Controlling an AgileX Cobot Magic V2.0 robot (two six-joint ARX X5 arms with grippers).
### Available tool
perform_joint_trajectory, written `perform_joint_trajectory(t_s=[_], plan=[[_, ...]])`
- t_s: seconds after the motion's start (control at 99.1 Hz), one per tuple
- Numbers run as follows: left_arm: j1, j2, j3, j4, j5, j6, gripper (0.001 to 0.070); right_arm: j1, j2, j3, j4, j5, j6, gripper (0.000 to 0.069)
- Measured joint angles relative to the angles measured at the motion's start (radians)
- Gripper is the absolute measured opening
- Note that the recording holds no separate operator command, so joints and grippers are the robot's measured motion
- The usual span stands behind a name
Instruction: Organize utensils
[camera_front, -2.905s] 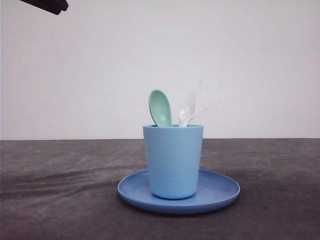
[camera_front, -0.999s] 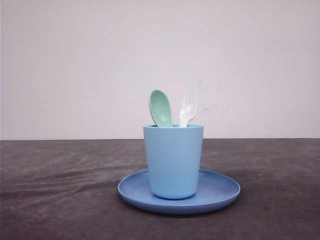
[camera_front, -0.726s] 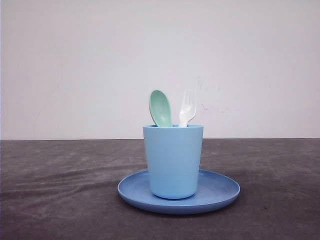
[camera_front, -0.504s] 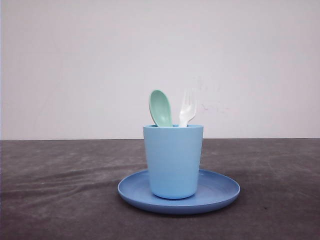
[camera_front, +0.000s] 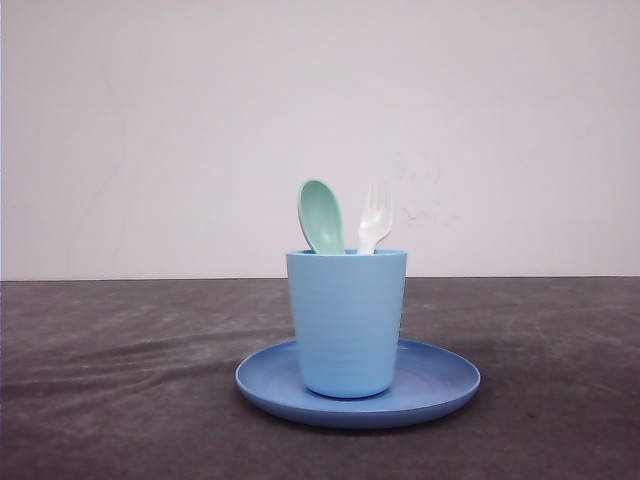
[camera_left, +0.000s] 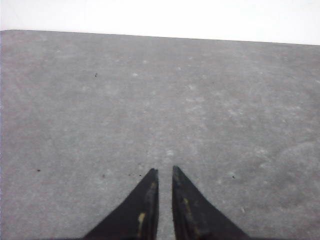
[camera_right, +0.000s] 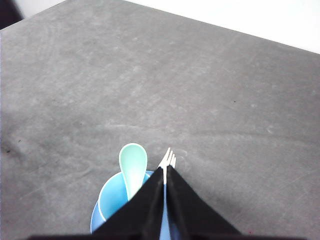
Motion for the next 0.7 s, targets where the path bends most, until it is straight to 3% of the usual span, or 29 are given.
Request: perform_joint_trajectory(t_s=[0.414, 0.696], plan=[[0.000, 0.000, 0.000, 0.000, 0.000, 0.000, 0.0024, -0.020, -0.016, 0.000, 0.014, 0.026, -0.034, 0.0006], [0.000, 0.000, 0.000, 0.000, 0.000, 0.000, 0.0024, -0.304, -0.083, 0.000, 0.150, 0.030, -0.111, 0.0006]])
